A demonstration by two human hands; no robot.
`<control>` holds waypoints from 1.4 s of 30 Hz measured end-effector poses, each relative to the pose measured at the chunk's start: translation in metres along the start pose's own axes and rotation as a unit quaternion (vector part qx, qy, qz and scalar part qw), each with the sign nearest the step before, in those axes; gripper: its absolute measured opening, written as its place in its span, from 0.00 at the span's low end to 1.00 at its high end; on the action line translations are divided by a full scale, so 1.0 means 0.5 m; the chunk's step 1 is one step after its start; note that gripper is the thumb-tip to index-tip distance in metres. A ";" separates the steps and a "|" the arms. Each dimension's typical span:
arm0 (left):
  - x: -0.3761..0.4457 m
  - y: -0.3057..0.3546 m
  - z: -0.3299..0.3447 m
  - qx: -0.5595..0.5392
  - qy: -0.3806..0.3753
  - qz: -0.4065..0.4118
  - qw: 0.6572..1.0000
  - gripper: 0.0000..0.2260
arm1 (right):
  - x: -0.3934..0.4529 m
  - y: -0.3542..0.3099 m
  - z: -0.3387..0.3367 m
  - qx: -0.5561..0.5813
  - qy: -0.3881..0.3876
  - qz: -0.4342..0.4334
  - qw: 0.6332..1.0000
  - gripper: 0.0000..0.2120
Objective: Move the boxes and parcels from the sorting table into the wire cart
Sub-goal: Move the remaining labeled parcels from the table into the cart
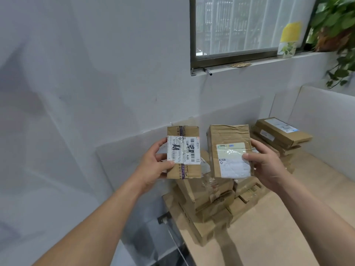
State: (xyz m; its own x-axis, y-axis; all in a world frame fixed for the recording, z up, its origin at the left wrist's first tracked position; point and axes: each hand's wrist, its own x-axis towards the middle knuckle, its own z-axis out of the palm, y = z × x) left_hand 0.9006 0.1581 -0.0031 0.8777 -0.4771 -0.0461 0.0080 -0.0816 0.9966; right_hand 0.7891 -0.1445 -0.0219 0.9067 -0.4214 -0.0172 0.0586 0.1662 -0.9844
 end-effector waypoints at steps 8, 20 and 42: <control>-0.197 -0.003 -0.025 0.008 0.067 -0.011 0.998 0.32 | -0.075 0.021 0.054 0.002 -0.057 0.020 0.998 0.27; -0.470 -0.063 -0.123 0.004 0.172 -0.030 0.985 0.32 | -0.231 0.075 0.214 -0.003 -0.169 0.067 0.983 0.28; -1.113 -0.233 -0.408 -0.069 0.362 -0.084 0.926 0.35 | -0.600 0.269 0.687 -0.076 -0.390 0.136 0.908 0.34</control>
State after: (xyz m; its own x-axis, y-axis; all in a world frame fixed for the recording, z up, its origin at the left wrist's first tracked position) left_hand 0.5089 0.6115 -0.0798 0.9492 0.2475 -0.1942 0.1916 0.0347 0.9809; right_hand 0.6684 0.3105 -0.0888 0.9028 0.3850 -0.1914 -0.2155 0.0198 -0.9763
